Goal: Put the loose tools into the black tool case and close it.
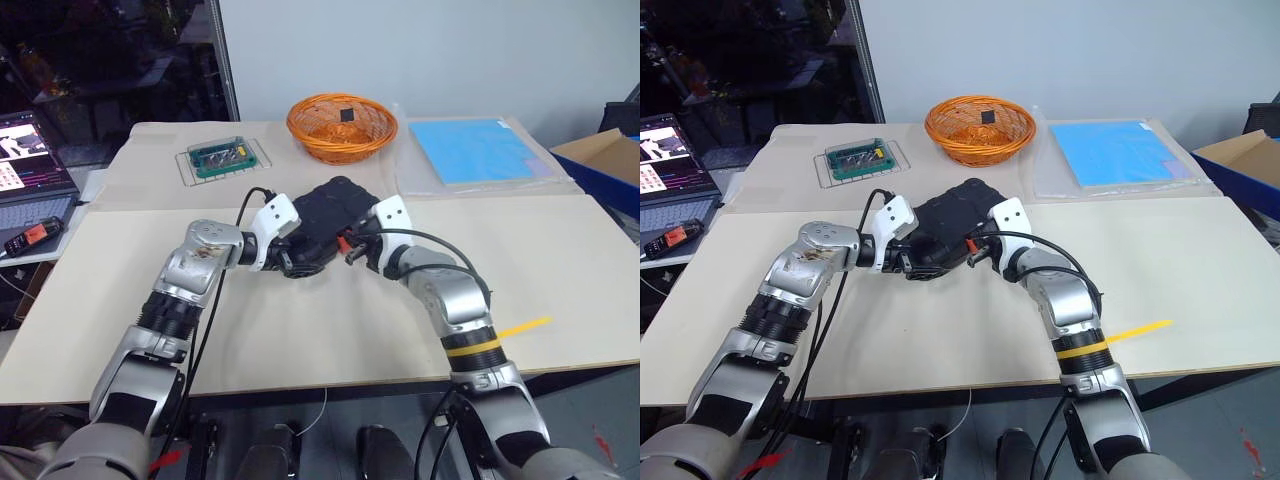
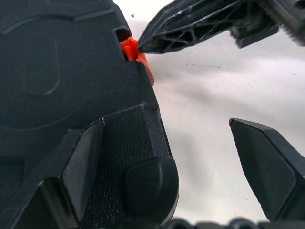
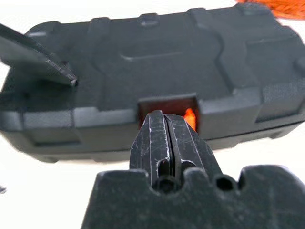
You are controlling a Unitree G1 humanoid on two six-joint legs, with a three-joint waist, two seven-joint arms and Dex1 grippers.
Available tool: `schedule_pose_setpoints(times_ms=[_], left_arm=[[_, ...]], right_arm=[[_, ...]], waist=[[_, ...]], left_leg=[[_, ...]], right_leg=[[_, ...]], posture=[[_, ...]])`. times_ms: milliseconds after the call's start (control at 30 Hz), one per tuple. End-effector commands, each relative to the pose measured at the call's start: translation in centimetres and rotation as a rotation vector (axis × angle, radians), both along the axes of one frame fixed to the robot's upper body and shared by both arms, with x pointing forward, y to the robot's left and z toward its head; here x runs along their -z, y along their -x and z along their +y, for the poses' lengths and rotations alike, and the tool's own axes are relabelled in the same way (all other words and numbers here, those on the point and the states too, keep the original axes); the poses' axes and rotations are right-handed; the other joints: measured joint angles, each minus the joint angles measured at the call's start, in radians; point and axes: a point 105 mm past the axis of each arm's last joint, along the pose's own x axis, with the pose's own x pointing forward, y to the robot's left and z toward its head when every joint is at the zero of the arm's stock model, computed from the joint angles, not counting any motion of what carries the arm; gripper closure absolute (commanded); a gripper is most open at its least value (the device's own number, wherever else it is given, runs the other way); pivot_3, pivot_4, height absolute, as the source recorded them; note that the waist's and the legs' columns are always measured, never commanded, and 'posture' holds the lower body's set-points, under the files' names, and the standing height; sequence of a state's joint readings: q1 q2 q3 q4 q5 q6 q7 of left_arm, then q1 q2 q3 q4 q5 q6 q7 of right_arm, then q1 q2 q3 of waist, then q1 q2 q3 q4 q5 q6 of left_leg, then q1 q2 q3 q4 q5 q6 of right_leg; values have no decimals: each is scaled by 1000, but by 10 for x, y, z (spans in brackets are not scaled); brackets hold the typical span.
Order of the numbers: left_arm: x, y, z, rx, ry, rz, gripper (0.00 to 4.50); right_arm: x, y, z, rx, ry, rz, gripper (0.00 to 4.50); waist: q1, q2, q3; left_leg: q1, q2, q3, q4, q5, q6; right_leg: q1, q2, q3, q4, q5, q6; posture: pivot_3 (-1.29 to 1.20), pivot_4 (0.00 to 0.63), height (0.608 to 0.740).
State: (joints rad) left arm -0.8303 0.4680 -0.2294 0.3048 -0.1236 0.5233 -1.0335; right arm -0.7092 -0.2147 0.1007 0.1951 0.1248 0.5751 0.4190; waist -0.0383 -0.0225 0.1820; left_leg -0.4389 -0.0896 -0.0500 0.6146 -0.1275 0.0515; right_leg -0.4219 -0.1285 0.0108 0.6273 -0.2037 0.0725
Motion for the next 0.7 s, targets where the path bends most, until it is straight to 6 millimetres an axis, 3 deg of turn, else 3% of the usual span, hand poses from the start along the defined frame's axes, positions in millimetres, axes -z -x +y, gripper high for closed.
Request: schedule_pose_setpoints(times_ms=[33, 700], left_arm=[[22, 1, 6, -31, -41, 72, 0], [28, 1, 7, -52, -47, 81, 0]], right_arm=[[8, -3, 4, -2, 42, 12, 4460], [48, 1, 17, -31, 101, 201, 4460]], waist=[[-1, 0, 0], [-6, 0, -18]], left_leg=[[0, 0, 0, 0, 0, 0], [8, 0, 0, -5, 0, 0]], right_leg=[[0, 0, 0, 0, 0, 0], [4, 0, 2, 0, -1, -1]], posture=[[0, 150, 740], [0, 150, 740]])
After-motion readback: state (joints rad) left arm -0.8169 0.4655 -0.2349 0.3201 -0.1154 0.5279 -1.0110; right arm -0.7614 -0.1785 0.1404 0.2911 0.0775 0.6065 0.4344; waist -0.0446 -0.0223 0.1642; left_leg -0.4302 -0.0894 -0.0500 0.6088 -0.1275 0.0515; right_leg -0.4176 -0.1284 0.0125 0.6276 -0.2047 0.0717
